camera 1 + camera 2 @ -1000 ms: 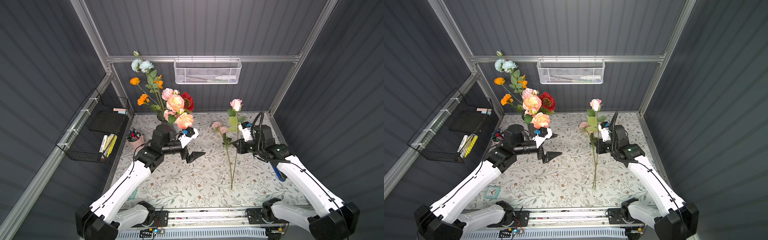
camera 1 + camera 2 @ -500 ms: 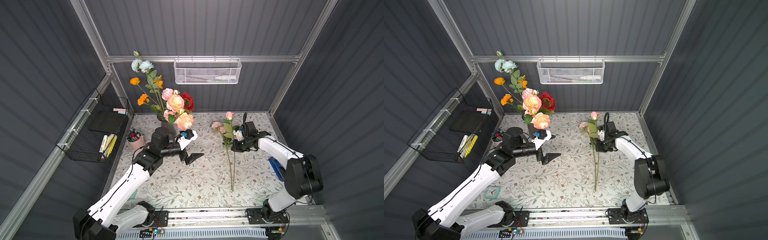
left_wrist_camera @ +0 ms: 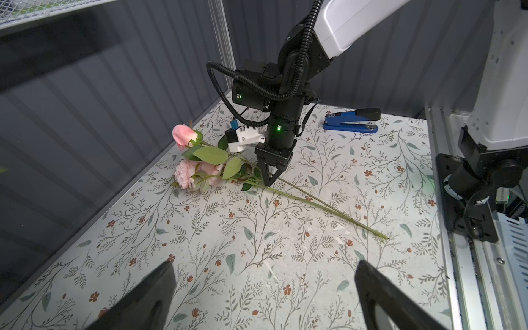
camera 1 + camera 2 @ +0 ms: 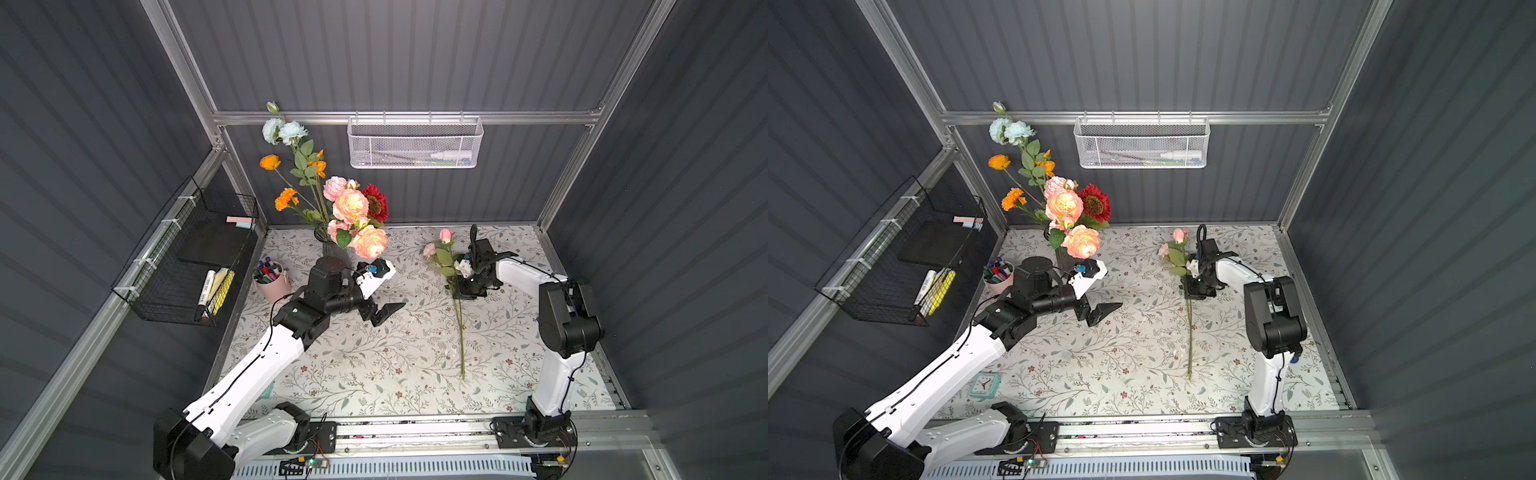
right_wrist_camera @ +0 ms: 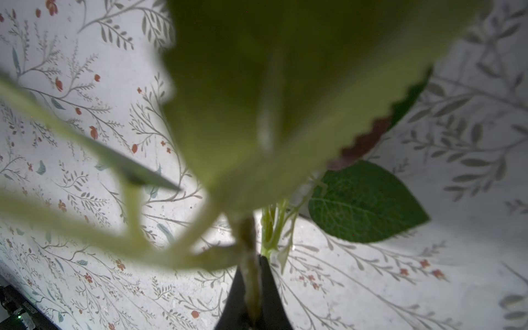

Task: Pick out pink flowers from the vase
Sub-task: Place the flower at the center of the board.

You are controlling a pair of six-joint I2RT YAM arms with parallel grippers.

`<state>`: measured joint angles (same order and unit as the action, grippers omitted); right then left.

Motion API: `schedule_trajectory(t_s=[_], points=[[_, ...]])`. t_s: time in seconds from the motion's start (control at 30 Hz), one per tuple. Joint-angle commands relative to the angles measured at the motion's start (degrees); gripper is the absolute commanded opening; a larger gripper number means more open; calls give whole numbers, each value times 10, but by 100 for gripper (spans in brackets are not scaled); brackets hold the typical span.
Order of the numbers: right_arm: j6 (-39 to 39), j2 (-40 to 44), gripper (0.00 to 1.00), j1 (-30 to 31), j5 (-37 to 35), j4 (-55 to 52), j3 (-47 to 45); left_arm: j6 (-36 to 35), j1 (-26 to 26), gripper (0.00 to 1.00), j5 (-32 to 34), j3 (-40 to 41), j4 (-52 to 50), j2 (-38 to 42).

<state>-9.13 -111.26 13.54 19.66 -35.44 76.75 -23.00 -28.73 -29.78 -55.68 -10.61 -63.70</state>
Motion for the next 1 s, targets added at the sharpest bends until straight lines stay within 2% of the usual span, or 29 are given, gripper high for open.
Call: schedule_trajectory(t_s=[0.0,0.27,0.4,0.67,0.83,0.97], points=[[9,-1,0,-1,-9,-22,6,-20,-4,99,-2,11,21,2],[6,10,0,0,-24,-25,-20,-27,-4,99,-2,-2,18,-11],[2,14,8,0,-22,-13,-31,-24,-4,99,-1,-4,15,-5],[6,63,34,0,-30,-13,-33,-13,-4,99,31,0,7,39],[12,109,41,1,-28,-16,-33,-11,-4,98,43,1,-2,56],[19,160,48,3,-26,-19,-39,-9,-4,93,51,-3,-16,69]])
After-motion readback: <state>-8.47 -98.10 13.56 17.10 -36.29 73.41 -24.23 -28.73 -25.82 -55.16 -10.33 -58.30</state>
